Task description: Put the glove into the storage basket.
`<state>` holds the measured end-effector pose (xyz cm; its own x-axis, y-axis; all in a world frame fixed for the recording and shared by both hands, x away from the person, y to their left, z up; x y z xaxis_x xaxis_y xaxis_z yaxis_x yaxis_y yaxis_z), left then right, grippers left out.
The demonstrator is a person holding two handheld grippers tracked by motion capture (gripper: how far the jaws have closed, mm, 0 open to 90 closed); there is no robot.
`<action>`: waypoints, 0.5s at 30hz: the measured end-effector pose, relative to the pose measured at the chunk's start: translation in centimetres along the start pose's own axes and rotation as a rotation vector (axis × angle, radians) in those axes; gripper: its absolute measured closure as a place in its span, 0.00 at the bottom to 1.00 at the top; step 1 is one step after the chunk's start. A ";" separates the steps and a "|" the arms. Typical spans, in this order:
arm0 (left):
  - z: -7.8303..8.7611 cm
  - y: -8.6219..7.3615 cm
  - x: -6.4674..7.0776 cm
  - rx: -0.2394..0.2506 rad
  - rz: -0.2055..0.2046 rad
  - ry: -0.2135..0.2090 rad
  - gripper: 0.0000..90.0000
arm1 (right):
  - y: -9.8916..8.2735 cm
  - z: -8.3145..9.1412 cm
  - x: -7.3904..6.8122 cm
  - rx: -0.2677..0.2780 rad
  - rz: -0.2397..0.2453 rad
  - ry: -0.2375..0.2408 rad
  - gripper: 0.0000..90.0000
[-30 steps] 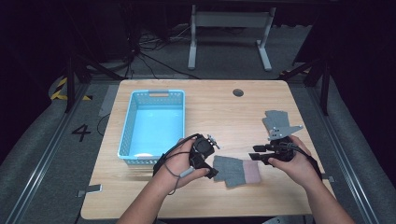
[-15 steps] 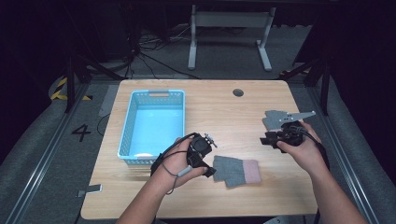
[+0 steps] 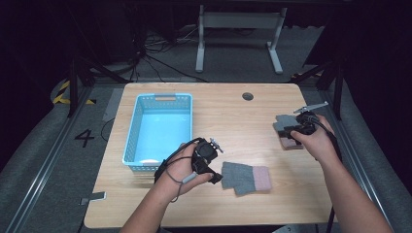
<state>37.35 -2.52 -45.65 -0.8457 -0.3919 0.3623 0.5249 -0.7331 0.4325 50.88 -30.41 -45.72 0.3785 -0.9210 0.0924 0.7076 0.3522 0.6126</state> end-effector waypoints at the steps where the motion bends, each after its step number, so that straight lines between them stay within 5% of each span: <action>1: 0.0 0.0 0.0 0.001 0.001 0.001 0.38 | 0.0 -0.2 0.2 -0.005 -0.004 -0.008 0.66; 15: 0.0 -0.2 0.0 -0.001 0.001 0.000 0.37 | -0.5 -3.6 4.1 -0.083 -0.096 -0.119 0.61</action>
<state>37.30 -2.36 -45.71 -0.8453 -0.3927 0.3622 0.5255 -0.7333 0.4313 54.27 -33.80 -48.45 0.2373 -0.9625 0.1315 0.7856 0.2698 0.5568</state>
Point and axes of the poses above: each handheld gripper's, and its own axes: z roughly backward along the jaws, y roughly out of its top, x roughly to its right, the point moved 10 cm from there along -z, roughly forward along the jaws, and after that the axes turned 13 degrees about -y, right-handed, at the moved point
